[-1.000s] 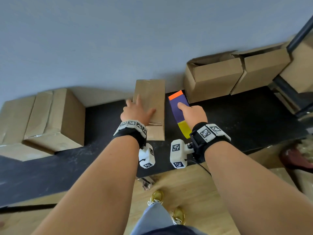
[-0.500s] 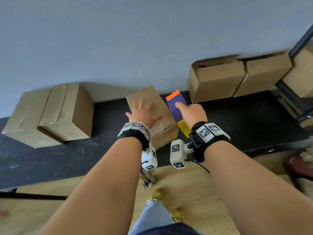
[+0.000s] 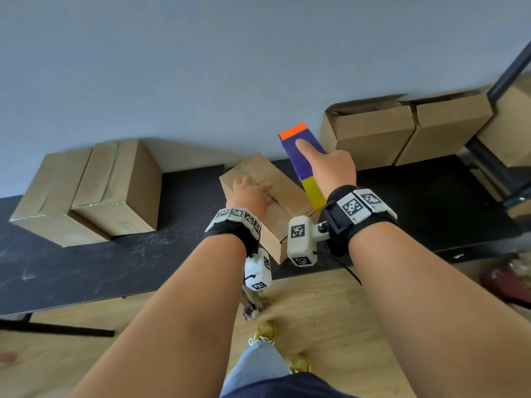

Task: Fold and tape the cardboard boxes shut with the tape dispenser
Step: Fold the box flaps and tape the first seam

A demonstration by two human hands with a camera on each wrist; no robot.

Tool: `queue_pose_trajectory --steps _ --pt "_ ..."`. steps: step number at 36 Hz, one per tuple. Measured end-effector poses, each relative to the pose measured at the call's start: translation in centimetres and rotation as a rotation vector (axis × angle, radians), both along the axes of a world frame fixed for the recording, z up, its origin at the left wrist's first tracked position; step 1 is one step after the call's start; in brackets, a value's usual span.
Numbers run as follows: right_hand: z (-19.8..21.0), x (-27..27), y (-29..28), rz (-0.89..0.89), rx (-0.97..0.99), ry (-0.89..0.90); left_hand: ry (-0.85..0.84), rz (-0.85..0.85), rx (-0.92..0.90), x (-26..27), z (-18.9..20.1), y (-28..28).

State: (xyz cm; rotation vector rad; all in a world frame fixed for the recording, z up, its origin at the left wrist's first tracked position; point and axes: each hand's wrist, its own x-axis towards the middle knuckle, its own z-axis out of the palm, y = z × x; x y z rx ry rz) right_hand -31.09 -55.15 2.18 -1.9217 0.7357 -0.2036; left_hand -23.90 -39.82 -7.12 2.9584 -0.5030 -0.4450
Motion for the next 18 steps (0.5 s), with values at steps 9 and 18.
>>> queue_pose_trajectory --steps 9,18 --pt "-1.4 -0.8 0.5 -0.039 0.132 0.052 -0.007 0.063 -0.161 -0.9 0.0 0.1" --pt "-1.0 0.3 1.3 0.039 0.113 0.086 -0.064 -0.028 -0.063 1.5 -0.2 3.5"
